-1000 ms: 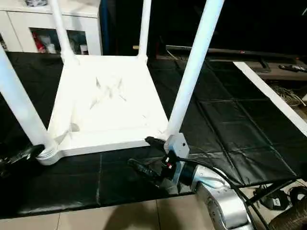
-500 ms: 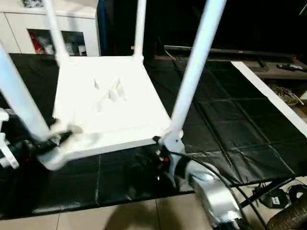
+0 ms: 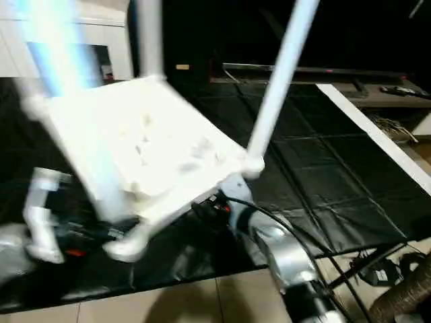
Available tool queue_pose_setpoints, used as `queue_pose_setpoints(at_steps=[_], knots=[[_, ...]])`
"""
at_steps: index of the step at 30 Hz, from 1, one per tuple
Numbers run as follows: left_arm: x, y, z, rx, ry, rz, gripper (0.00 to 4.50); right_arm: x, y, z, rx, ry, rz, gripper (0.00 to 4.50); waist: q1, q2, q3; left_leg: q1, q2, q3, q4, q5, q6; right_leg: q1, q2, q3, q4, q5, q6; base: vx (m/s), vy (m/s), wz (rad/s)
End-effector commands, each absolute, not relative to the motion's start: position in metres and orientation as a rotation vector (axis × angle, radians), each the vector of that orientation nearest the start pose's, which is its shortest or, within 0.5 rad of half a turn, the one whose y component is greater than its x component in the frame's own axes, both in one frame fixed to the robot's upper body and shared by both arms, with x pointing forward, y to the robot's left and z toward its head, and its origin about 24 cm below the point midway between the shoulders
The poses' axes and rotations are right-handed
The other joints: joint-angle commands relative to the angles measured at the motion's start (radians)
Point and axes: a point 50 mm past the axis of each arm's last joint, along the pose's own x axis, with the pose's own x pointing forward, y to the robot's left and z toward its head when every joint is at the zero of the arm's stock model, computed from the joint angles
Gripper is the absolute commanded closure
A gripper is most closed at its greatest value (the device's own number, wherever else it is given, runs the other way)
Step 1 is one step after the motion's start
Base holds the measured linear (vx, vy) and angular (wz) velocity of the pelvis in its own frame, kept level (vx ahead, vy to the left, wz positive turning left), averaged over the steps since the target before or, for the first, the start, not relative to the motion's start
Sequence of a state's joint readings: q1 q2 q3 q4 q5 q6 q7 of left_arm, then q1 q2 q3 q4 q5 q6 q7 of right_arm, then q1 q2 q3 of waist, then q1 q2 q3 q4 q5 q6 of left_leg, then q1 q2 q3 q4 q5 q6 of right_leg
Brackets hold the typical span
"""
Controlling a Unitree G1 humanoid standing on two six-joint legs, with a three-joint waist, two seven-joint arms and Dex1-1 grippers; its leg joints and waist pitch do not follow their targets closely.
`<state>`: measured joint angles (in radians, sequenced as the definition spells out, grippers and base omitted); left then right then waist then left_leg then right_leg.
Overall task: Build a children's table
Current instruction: Rotate table base
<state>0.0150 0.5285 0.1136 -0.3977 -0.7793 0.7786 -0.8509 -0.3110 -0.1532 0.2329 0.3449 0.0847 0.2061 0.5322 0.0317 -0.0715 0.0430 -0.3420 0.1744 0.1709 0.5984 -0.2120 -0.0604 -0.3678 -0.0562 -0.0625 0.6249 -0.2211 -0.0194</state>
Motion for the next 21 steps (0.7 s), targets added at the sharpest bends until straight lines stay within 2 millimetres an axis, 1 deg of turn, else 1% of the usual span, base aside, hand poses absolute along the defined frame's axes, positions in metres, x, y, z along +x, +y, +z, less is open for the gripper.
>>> queue_pose_setpoints(at_steps=[1,3,4,6,7,9,10,11,12,13,15,17,18,20,21], knots=[[0.213,0.161,0.107,-0.328,0.299,-1.108,0.03,0.295,-0.083,0.023,-0.077,0.29,0.781,0.0,0.006,0.026,-0.036,0.0,0.056,-0.02,-0.084,-0.204,-0.043,0.031,-0.083,0.064,-0.073,-0.165,-0.192,0.0,0.0,0.0],[0.215,0.153,0.109,-0.345,0.284,-1.12,0.03,0.298,-0.079,0.025,-0.061,0.283,0.778,0.0,0.006,0.023,-0.036,-0.003,0.055,-0.022,-0.084,-0.212,-0.046,0.033,-0.084,0.064,-0.075,-0.205,-0.181,0.0,0.0,0.0],[0.216,0.151,0.11,-0.353,0.277,-1.128,0.03,0.299,-0.077,0.025,-0.064,0.281,0.78,0.0,0.006,0.022,-0.037,-0.003,0.056,-0.022,-0.084,-0.212,-0.046,0.033,-0.084,0.064,-0.075,-0.21,-0.178,0.0,0.0,0.0],[0.217,0.144,0.111,-0.369,0.263,-1.148,0.03,0.3,-0.073,0.025,-0.067,0.277,0.784,0.0,0.007,0.024,-0.037,0.0,0.057,-0.02,-0.083,-0.214,-0.049,0.029,-0.082,0.064,-0.075,-0.21,-0.172,0.0,0.0,0.0],[0.218,0.138,0.112,-0.377,0.254,-1.166,0.03,0.301,-0.07,0.025,-0.068,0.275,0.79,0.0,0.007,0.023,-0.039,-0.002,0.056,-0.02,-0.082,-0.2,-0.05,0.03,-0.081,0.064,-0.073,-0.188,-0.173,0.0,0.0,0.0],[0.219,0.13,0.113,-0.384,0.248,-1.194,0.03,0.302,-0.066,0.025,-0.074,0.272,0.8,0.0,0.007,0.024,-0.04,-0.002,0.056,-0.021,-0.083,-0.193,-0.05,0.03,-0.08,0.063,-0.071,-0.171,-0.175,0.0,0.0,0.0],[0.219,0.127,0.114,-0.386,0.246,-1.203,0.03,0.302,-0.064,0.024,-0.077,0.272,0.803,0.0,0.006,0.023,-0.042,-0.003,0.055,-0.021,-0.081,-0.178,-0.048,0.032,-0.08,0.062,-0.068,-0.145,-0.179,0.0,0.0,0.0],[0.219,0.127,0.114,-0.386,0.246,-1.203,0.03,0.302,-0.064,0.024,-0.077,0.272,0.803,0.0,0.006,0.023,-0.042,-0.003,0.055,-0.021,-0.081,-0.178,-0.048,0.032,-0.08,0.062,-0.068,-0.145,-0.179,0.0,0.0,0.0],[0.219,0.117,0.115,-0.401,0.236,-1.231,0.03,0.303,-0.062,0.023,-0.082,0.272,0.805,0.0,0.005,0.022,-0.044,-0.005,0.056,-0.019,-0.079,-0.158,-0.044,0.033,-0.079,0.062,-0.065,-0.114,-0.183,0.0,0.0,0.0],[0.22,0.11,0.116,-0.407,0.23,-1.249,0.03,0.304,-0.06,0.023,-0.081,0.272,0.805,0.0,0.006,0.024,-0.046,-0.006,0.055,-0.018,-0.076,-0.134,-0.042,0.035,-0.081,0.063,-0.063,-0.079,-0.19,0.0,0.0,0.0],[0.22,0.106,0.117,-0.411,0.227,-1.254,0.03,0.304,-0.06,0.023,-0.081,0.271,0.804,0.0,0.006,0.021,-0.047,-0.009,0.054,-0.018,-0.075,-0.112,-0.037,0.037,-0.079,0.062,-0.06,-0.04,-0.195,0.0,0.0,0.0],[0.221,0.103,0.117,-0.412,0.223,-1.256,0.03,0.305,-0.059,0.023,-0.081,0.27,0.802,0.0,0.005,0.021,-0.048,-0.009,0.053,-0.017,-0.074,-0.105,-0.033,0.038,-0.079,0.061,-0.058,-0.025,-0.199,0.0,0.0,0.0],[0.222,0.1,0.117,-0.412,0.219,-1.258,0.03,0.305,-0.059,0.022,-0.08,0.27,0.801,0.0,0.006,0.019,-0.049,-0.009,0.054,-0.016,-0.072,-0.092,-0.026,0.039,-0.079,0.062,-0.057,-0.001,-0.203,0.0,0.0,0.0],[0.224,0.095,0.117,-0.411,0.21,-1.265,0.03,0.305,-0.06,0.022,-0.08,0.27,0.798,0.0,0.006,0.019,-0.048,-0.009,0.054,-0.016,-0.073,-0.096,-0.021,0.038,-0.078,0.061,-0.058,-0.001,-0.206,0.0,0.0,0.0],[0.228,0.09,0.119,-0.406,0.196,-1.269,0.03,0.305,-0.06,0.021,-0.081,0.271,0.796,0.0,0.006,0.024,-0.047,-0.007,0.054,-0.016,-0.073,-0.107,-0.023,0.037,-0.079,0.062,-0.059,-0.013,-0.206,0.0,0.0,0.0]])
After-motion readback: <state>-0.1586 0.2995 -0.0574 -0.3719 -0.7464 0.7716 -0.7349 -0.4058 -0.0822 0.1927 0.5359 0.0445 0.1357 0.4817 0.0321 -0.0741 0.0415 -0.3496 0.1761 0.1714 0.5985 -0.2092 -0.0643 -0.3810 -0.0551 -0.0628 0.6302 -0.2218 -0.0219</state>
